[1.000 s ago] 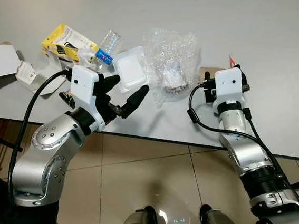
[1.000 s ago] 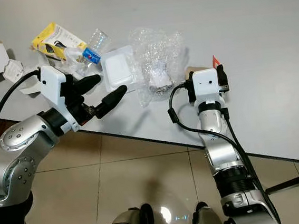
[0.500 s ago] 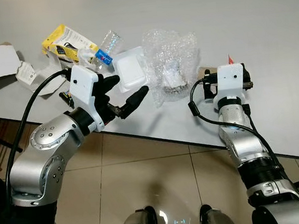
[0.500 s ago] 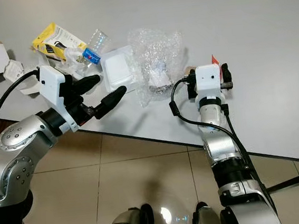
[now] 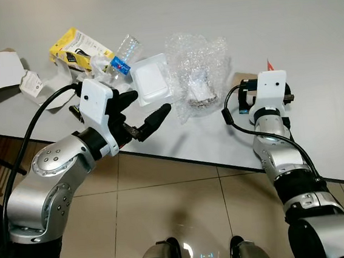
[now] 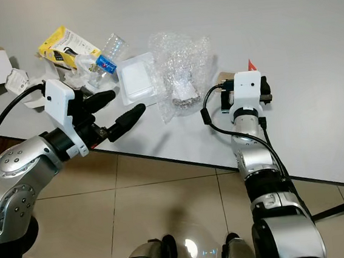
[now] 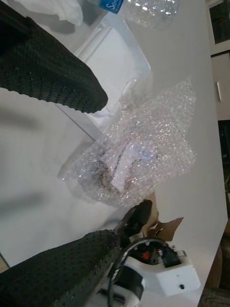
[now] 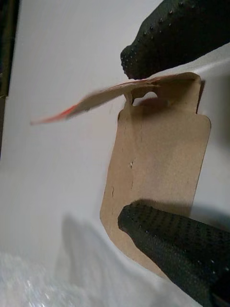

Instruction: Picking trash to rubbish bin

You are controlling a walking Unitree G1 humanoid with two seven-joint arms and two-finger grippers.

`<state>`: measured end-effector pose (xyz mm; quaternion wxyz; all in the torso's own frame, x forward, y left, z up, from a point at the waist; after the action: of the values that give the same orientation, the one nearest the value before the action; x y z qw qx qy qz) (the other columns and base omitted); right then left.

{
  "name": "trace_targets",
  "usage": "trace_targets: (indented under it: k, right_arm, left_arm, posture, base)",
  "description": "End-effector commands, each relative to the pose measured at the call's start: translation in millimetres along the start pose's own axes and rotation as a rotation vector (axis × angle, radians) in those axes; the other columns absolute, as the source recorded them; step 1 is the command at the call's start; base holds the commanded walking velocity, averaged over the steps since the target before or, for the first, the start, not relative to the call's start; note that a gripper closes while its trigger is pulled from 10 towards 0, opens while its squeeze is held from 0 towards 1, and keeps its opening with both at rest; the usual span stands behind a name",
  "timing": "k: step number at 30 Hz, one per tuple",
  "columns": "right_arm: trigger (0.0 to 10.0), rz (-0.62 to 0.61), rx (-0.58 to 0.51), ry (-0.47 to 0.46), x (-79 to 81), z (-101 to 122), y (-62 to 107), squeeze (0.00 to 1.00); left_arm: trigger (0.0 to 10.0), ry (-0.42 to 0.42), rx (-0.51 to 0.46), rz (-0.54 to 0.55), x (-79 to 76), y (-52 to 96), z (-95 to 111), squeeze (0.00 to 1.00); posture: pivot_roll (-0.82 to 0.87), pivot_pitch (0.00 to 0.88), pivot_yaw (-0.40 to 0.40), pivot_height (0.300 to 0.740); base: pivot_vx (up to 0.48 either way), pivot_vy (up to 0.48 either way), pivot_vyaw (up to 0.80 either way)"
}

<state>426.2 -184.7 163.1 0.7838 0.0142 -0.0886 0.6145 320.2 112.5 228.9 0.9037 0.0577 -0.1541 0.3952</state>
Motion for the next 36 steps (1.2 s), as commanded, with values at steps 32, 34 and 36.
trace_targets:
  k: [32,34,36]
  right_arm:
    - [0.0,-0.056,0.171,-0.196,-18.2,-45.9,5.1,0.00]
    - [0.0,-0.057,0.171,-0.195,-18.4,-46.3,5.2,0.00]
    - [0.0,-0.058,0.170,-0.195,-18.7,-46.3,5.0,0.00]
  left_arm:
    - [10.0,-0.012,0.024,-0.002,0.0,6.9,0.3,0.00]
    - [10.0,-0.013,0.022,-0.001,0.2,6.9,0.6,0.00]
    - [10.0,-0.013,0.021,0.000,0.5,6.6,1.0,0.00]
  posture:
    - [0.29,0.251,0.154,0.740]
    - [0.29,0.251,0.154,0.740]
    - [0.29,0.249,0.154,0.740]
  base:
    - [0.000,0.000,0.00]
    - [0.000,0.000,0.00]
    - [0.000,0.000,0.00]
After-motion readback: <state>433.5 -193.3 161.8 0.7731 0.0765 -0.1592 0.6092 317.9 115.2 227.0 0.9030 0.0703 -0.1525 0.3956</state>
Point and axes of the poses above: a point about 5 cm out from each wrist's last joint towards the gripper, its own y axis pointing back from the gripper into the wrist, its own z axis along the axis of the wrist's last joint, x = y × z, the point moved 5 cm from there along -y, pointing out of the wrist towards the gripper, and after that the axes turned 15 degrees about -y, right-handed, at the moved point
